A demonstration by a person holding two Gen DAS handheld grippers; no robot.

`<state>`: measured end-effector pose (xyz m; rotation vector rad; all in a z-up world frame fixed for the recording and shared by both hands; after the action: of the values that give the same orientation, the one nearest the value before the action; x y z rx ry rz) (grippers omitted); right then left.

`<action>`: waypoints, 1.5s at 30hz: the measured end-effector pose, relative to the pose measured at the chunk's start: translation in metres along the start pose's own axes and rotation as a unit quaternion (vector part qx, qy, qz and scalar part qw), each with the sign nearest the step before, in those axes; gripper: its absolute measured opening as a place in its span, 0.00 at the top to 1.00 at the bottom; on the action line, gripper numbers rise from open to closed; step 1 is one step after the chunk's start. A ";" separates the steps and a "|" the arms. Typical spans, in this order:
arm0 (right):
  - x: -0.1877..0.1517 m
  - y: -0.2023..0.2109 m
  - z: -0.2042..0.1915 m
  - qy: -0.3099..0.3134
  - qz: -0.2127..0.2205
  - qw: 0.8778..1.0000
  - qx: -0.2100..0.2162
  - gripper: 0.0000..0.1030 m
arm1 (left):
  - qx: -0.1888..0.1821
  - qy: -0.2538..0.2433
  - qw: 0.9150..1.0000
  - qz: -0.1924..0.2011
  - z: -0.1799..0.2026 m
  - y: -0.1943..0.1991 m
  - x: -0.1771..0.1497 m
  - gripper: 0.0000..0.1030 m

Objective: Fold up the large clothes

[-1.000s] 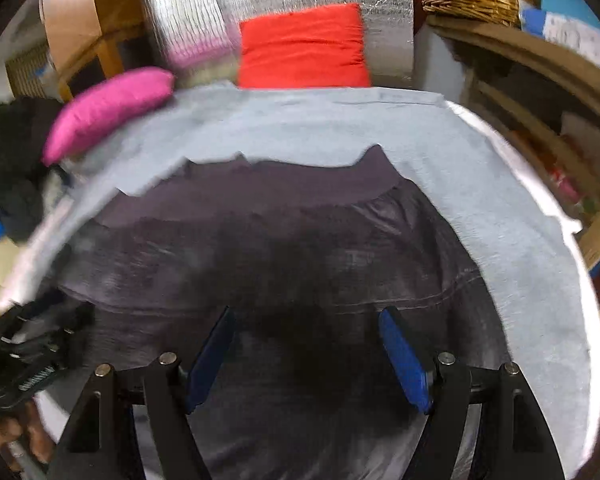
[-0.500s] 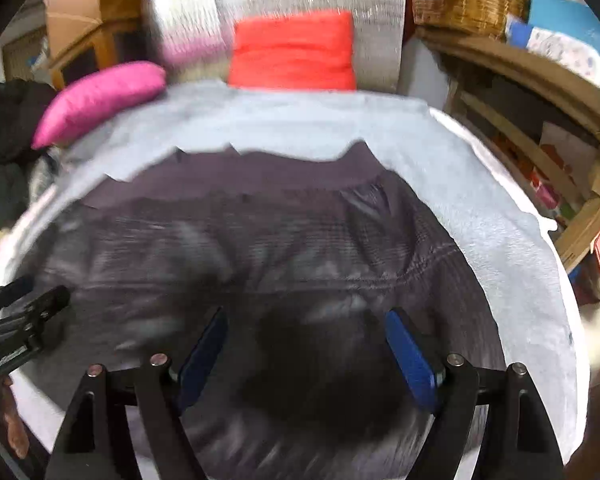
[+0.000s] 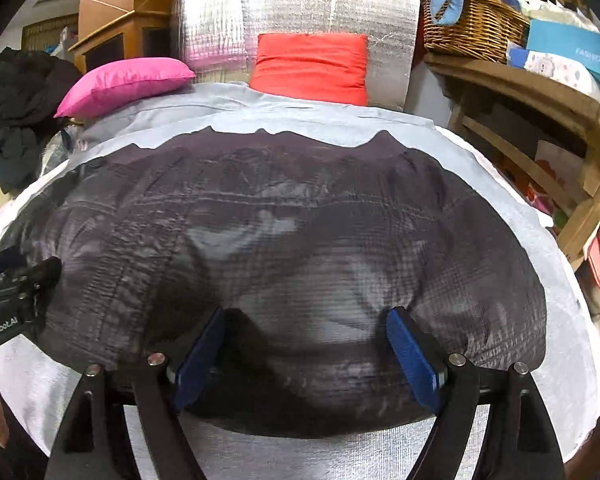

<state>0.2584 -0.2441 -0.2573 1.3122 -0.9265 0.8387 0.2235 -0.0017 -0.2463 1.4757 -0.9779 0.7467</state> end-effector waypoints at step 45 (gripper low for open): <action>0.066 -0.110 0.141 -0.369 -0.132 0.900 0.190 0.11 | -0.042 0.135 0.984 -0.107 -0.067 -0.100 0.051 0.18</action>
<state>0.3740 -0.3950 -0.2389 2.1216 -1.1559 0.2905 0.3406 0.0558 -0.2376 1.3401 -0.6264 0.7162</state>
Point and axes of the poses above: each gripper's, at about its wrist camera, not at the fingertips, and y roughly against the way its jaws point, z to its right, x to its top, the point moved 7 cm from there along -y, roughly the way its jaws point, and after that the axes turned 13 degrees about z, right-handed, at the moved point
